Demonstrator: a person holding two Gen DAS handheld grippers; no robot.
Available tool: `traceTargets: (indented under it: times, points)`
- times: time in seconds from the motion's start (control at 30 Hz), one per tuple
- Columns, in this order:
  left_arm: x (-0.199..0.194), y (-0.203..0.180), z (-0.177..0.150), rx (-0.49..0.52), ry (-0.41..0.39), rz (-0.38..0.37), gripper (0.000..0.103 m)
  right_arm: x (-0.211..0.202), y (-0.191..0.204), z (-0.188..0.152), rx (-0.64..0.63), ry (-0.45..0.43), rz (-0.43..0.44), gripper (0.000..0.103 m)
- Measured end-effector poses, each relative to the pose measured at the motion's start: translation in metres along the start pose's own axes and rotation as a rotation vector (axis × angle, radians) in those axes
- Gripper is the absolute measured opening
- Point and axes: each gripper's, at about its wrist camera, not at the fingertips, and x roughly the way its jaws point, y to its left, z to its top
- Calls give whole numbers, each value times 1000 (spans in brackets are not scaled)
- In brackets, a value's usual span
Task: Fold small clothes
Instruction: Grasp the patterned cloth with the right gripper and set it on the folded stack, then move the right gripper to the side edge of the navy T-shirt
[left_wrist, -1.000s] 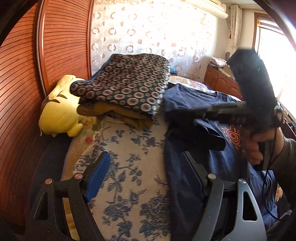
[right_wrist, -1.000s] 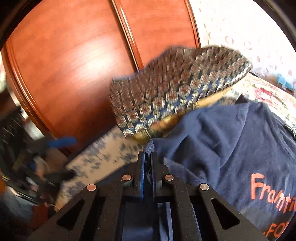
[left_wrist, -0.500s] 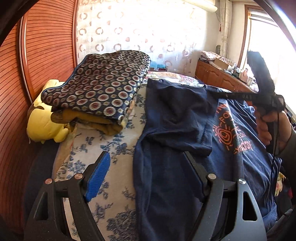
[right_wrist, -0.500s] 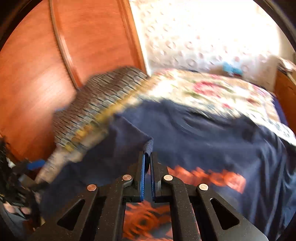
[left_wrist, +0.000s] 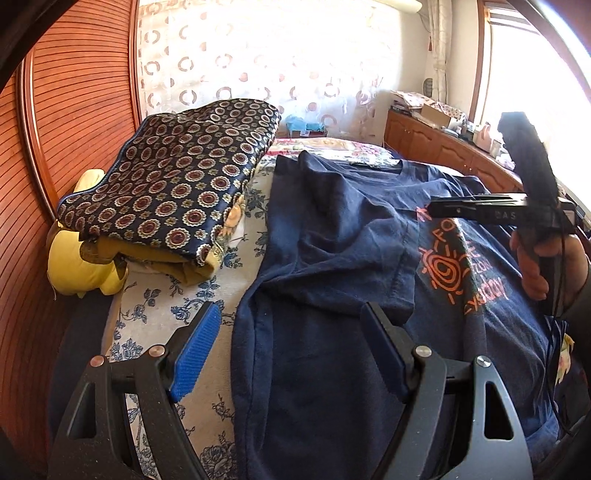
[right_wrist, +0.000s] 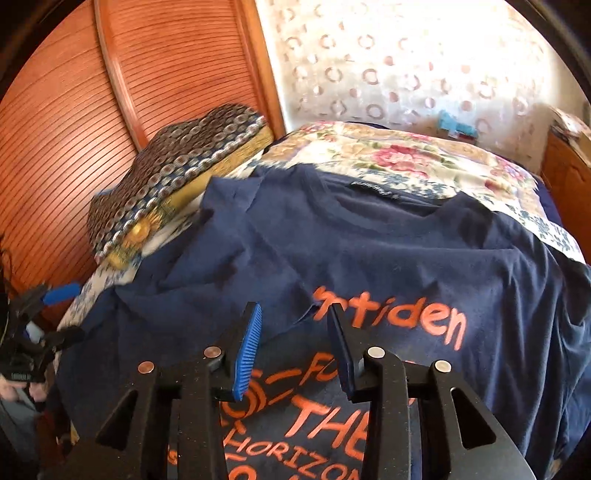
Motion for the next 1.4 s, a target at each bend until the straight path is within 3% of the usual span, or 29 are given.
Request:
traceTargets:
  times: [0.3,0.37,0.43,0.93,1.13,1.4]
  points:
    - [11,-16,14,20,-9,-17,79,-45,-32,-27,22,-45,-59,39]
    - [14,-23,21,25,-15,-23,79,-60,-45,-36,42,-64,-81,47]
    - [18,-30,28,26,-20,-36,79,-76,-59,-45,58,-80,-109,49]
    - [62,-115,67,124,17,-152,80,-170,-165,-123,289,-96,-314,49]
    - [87,-155,71,202,79,-189,80,-174,-188,-130,349,-68,-354,49]
    - [109,-202,70,301,120,-225,80,-159,-212,-114,431,-45,-328,49]
